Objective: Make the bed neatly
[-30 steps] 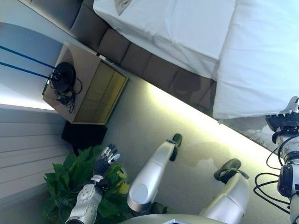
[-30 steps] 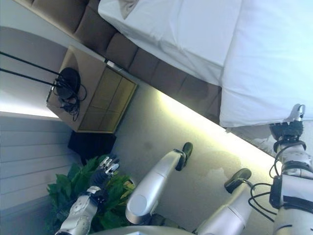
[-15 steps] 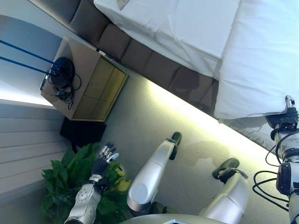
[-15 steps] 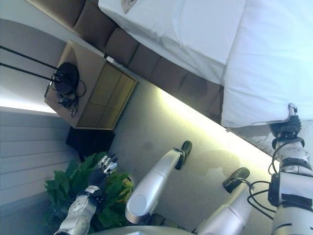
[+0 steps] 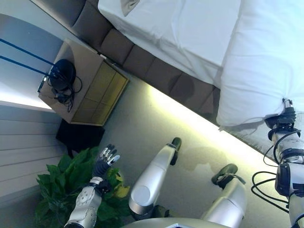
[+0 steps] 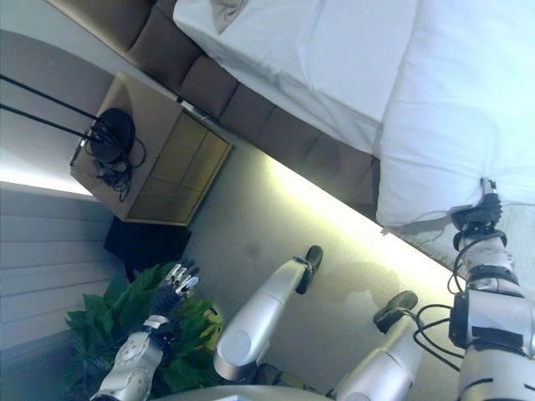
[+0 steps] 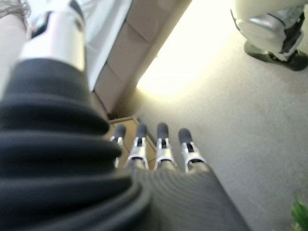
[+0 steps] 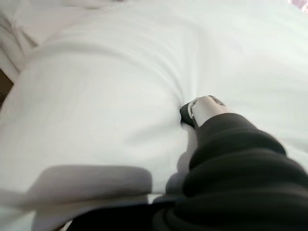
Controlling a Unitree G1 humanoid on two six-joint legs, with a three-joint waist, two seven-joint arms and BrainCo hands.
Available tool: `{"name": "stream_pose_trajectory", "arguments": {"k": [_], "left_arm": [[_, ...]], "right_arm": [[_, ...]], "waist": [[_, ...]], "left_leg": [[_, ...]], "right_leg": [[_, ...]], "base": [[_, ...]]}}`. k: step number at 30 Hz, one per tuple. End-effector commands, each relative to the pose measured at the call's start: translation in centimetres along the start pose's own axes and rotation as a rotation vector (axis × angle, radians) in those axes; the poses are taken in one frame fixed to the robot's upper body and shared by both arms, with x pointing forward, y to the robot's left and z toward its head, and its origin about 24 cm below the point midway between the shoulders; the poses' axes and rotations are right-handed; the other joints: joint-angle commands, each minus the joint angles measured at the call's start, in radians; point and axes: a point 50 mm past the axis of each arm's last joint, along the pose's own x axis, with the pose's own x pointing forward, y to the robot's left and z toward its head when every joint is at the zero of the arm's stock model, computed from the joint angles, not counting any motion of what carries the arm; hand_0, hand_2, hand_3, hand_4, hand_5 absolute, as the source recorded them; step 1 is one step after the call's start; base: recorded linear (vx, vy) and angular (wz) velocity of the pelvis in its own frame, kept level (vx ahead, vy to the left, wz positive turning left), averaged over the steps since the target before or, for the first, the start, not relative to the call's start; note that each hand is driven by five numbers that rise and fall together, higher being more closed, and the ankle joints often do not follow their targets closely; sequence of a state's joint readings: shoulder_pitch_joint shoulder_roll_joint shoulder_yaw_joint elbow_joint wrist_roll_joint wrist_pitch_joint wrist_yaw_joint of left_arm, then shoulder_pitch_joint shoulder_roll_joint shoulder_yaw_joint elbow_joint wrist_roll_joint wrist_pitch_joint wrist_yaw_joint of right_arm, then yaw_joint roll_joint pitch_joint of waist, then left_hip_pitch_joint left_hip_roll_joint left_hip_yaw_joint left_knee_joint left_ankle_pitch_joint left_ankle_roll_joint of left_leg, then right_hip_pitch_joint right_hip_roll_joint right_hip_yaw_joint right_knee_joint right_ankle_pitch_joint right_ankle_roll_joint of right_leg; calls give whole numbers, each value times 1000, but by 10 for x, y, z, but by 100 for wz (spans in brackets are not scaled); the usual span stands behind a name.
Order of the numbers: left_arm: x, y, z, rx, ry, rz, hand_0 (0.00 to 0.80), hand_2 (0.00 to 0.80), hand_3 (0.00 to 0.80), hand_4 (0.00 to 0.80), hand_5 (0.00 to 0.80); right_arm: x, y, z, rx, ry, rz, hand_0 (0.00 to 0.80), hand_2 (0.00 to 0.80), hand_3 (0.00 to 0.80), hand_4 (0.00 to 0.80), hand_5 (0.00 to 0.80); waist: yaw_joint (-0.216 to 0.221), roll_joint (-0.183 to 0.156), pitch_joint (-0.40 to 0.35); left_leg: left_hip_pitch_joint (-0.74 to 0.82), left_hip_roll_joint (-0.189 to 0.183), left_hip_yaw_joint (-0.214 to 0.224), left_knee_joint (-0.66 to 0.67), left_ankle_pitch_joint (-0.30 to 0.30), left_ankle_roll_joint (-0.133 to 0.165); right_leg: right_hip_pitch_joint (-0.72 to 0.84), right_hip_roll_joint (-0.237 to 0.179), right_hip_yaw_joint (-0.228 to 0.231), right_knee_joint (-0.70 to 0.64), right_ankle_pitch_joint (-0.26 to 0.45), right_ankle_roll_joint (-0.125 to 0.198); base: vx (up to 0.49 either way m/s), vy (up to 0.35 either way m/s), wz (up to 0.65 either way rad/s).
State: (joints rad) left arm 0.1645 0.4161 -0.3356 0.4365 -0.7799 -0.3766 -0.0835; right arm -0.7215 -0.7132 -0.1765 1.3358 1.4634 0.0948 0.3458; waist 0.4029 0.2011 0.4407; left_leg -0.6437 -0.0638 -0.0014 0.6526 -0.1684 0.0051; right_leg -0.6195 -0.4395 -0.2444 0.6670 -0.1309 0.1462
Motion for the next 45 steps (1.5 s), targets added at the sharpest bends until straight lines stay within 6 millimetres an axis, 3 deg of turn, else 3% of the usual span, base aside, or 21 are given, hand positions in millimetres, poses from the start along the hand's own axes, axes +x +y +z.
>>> {"name": "stream_pose_trajectory", "arguments": {"k": [1, 11, 19, 26, 34, 39, 45], "left_arm": [[-2, 16, 16, 12, -41, 43, 0, 0, 0, 0, 0], [-7, 27, 10, 2, 2, 87, 0, 0, 0, 0, 0], [-12, 39, 9, 43, 59, 113, 0, 0, 0, 0, 0], [-21, 39, -6, 80, 134, 109, 0, 0, 0, 0, 0], [-30, 40, -17, 88, 209, 83, 0, 0, 0, 0, 0], [-39, 41, -24, 74, 255, 89, 0, 0, 0, 0, 0], [-45, 45, -23, 79, 280, 86, 0, 0, 0, 0, 0]], "right_arm": [[6, 23, -12, -105, 48, 146, 800, 800, 800, 800, 800], [8, 42, -68, -251, 196, 201, 800, 800, 800, 800, 800], [3, 60, -114, -307, 304, 252, 800, 800, 800, 800, 800], [-6, 76, -150, -437, 440, 314, 800, 800, 800, 800, 800], [-19, 83, -185, -576, 635, 434, 800, 800, 800, 800, 800], [-45, 70, -227, -755, 801, 520, 800, 800, 800, 800, 800], [-72, 71, -267, -817, 923, 605, 800, 800, 800, 800, 800]], "waist": [[44, 12, -31], [90, -39, -106], [152, -98, -175], [193, -139, -221], [232, -136, -259], [250, -127, -281], [267, -122, -290]], "left_leg": [[63, -17, -50, -235, 178, -34], [201, -24, -107, -352, 206, -39], [308, -30, -162, -403, 202, -41], [406, -33, -200, -444, 198, -36], [464, -41, -229, -453, 197, -36], [489, -62, -250, -437, 191, -29], [506, -82, -268, -422, 186, -26]], "right_leg": [[6, 15, 9, 150, 60, 53], [181, 19, -52, -20, 88, 43], [333, 19, -108, -145, 107, 38], [467, 21, -155, -235, 119, 38], [573, 5, -202, -269, 114, 40], [611, -9, -218, -253, 103, 35], [655, -19, -234, -244, 94, 36]], "base": [[73, 28, 4], [87, 17, 10], [148, 7, 27], [156, 38, 22], [105, 83, 21], [114, 109, 24], [59, 42, 18]]}}
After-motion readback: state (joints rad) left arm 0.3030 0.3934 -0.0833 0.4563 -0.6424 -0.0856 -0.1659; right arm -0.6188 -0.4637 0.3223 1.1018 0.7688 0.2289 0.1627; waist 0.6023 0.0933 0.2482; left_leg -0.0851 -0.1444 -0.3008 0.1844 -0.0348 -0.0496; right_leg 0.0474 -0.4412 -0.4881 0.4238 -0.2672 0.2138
